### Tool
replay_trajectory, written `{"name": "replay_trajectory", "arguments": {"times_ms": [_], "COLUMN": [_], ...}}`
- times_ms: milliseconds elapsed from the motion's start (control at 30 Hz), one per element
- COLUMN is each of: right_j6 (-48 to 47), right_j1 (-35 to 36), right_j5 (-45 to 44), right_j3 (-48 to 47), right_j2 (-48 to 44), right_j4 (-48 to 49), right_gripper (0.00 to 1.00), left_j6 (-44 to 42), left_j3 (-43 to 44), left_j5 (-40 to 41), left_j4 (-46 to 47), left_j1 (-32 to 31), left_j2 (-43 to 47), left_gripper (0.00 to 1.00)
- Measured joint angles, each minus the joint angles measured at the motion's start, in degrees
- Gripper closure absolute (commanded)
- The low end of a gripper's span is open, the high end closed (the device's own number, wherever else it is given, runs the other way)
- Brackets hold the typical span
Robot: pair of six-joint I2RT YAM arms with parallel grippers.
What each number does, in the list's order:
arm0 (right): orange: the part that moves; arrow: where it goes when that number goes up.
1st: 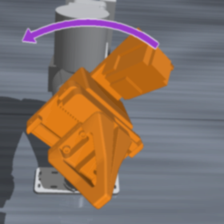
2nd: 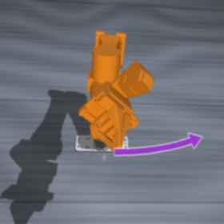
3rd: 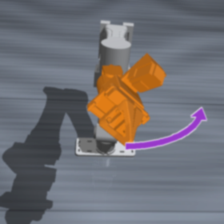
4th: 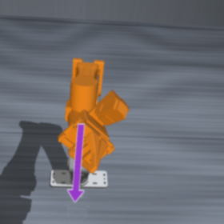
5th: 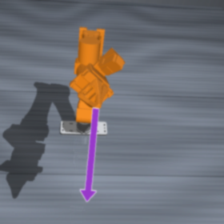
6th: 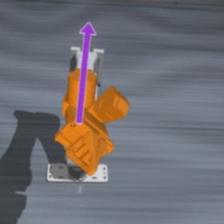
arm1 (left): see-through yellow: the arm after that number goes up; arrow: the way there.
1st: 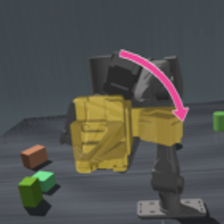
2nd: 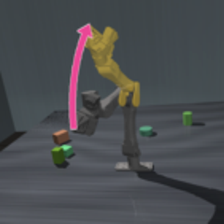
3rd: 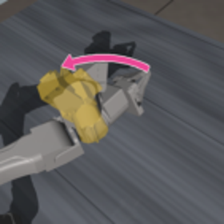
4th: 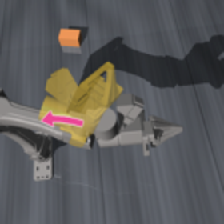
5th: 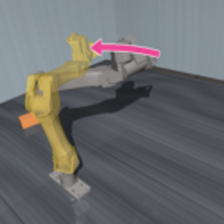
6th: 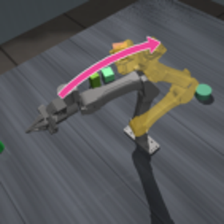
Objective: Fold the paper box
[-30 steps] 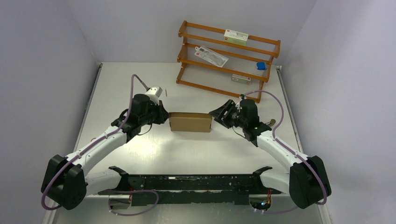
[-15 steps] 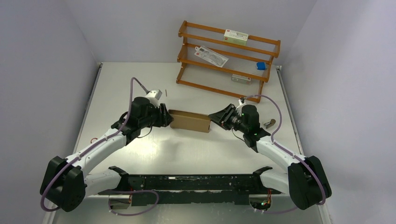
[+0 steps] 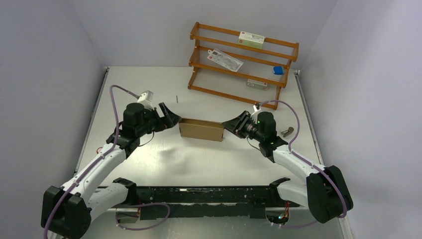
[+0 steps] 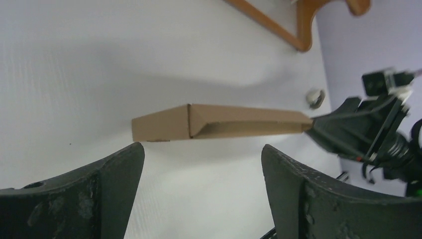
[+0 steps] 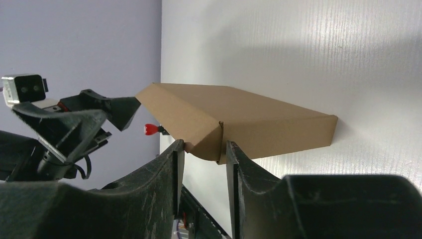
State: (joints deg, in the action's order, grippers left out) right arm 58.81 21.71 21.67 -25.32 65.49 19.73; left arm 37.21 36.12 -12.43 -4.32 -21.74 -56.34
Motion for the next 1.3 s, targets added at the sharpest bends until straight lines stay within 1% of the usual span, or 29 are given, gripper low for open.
{"name": "replay_trajectory", "arguments": {"times_ms": [167,267,433,633,767,967,1167,1267,1300], "right_j6": [-0.57,-0.85,-1.11,-1.14,-1.16,-1.09,-1.01,-1.03,-1.05], "right_j1": [0.00,0.00,0.02,0.04,0.04,0.11,0.24,0.26,0.26], "right_j5": [0.00,0.00,-0.02,-0.02,-0.02,0.00,0.04,0.02,0.02], "right_j3": [0.00,0.00,0.00,0.00,0.02,0.39,1.14,1.46,1.57], "right_j2": [0.00,0.00,-0.11,-0.13,-0.13,-0.13,-0.09,0.04,0.11], "right_j4": [0.13,0.15,0.13,0.15,0.20,0.94,2.32,3.15,3.41], "right_gripper": [0.63,0.63,0.63,0.63,0.63,0.63,0.66,0.68,0.69], "left_j6": [8.33,12.44,16.35,18.18,19.47,21.20,21.79,21.94,21.88], "left_j3": [-0.94,-2.14,-2.99,-3.87,-6.16,-7.04,-8.35,-9.16,-9.40], "left_j5": [-2.10,-3.54,-5.16,-5.64,-5.99,-7.45,-8.35,-8.46,-8.57], "left_j4": [4.63,7.76,10.78,12.61,14.93,19.23,22.16,23.12,23.37], "left_j1": [3.93,4.35,4.37,4.39,4.39,4.39,4.39,4.39,4.39], "left_j2": [-1.68,-3.63,-6.29,-7.54,-8.35,-10.80,-10.73,-10.45,-10.25], "left_gripper": [0.14,0.17,0.23,0.33,0.38,0.47,0.55,0.61,0.65]}}
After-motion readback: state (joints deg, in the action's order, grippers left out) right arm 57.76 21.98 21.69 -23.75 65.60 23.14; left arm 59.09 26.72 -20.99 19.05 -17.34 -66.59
